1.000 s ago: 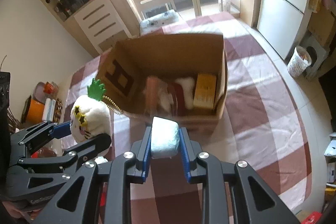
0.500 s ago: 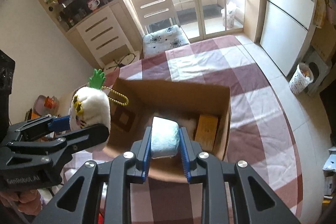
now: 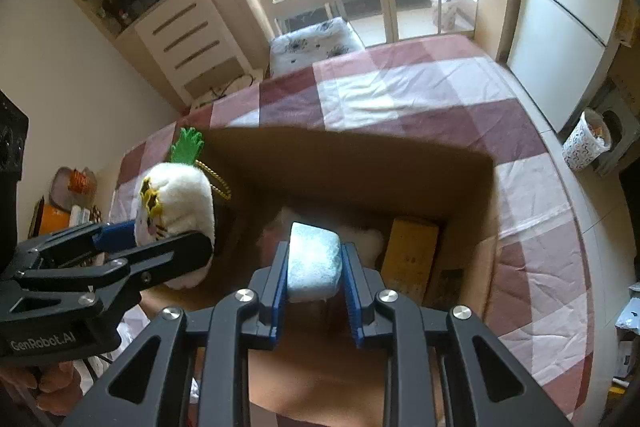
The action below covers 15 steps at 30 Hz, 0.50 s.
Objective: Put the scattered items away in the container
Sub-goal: 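Lower the plush cat into the box while the right tool lowers the triangle in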
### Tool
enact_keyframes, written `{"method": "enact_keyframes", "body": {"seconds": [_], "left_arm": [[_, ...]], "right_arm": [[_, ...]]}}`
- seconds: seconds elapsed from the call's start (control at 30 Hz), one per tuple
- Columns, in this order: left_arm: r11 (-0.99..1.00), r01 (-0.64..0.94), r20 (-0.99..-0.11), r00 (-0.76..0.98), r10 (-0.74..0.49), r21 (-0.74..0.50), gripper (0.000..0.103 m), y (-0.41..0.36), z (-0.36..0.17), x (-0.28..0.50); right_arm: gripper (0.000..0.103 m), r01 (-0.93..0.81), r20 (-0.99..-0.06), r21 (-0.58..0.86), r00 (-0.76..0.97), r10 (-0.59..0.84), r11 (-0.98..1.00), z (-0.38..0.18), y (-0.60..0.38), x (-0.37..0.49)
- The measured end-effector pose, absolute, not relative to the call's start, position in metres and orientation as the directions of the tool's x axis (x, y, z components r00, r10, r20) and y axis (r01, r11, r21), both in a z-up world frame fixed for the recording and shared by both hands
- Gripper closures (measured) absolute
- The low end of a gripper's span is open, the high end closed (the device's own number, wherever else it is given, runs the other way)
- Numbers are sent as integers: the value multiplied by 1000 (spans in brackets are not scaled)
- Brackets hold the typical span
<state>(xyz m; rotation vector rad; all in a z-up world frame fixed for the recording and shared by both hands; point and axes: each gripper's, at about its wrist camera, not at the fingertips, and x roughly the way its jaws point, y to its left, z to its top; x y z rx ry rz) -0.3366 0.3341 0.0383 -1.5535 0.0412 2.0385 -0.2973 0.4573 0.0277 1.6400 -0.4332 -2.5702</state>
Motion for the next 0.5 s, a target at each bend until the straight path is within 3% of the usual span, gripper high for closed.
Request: {"method": "enact_keyframes", "body": {"seconds": [0.5], "left_arm": [[-828, -547, -932, -224, 285, -122, 42, 342, 14, -304]], "right_arm": [[78, -48, -916, 199, -365, -168, -979, 8, 444, -280]]}}
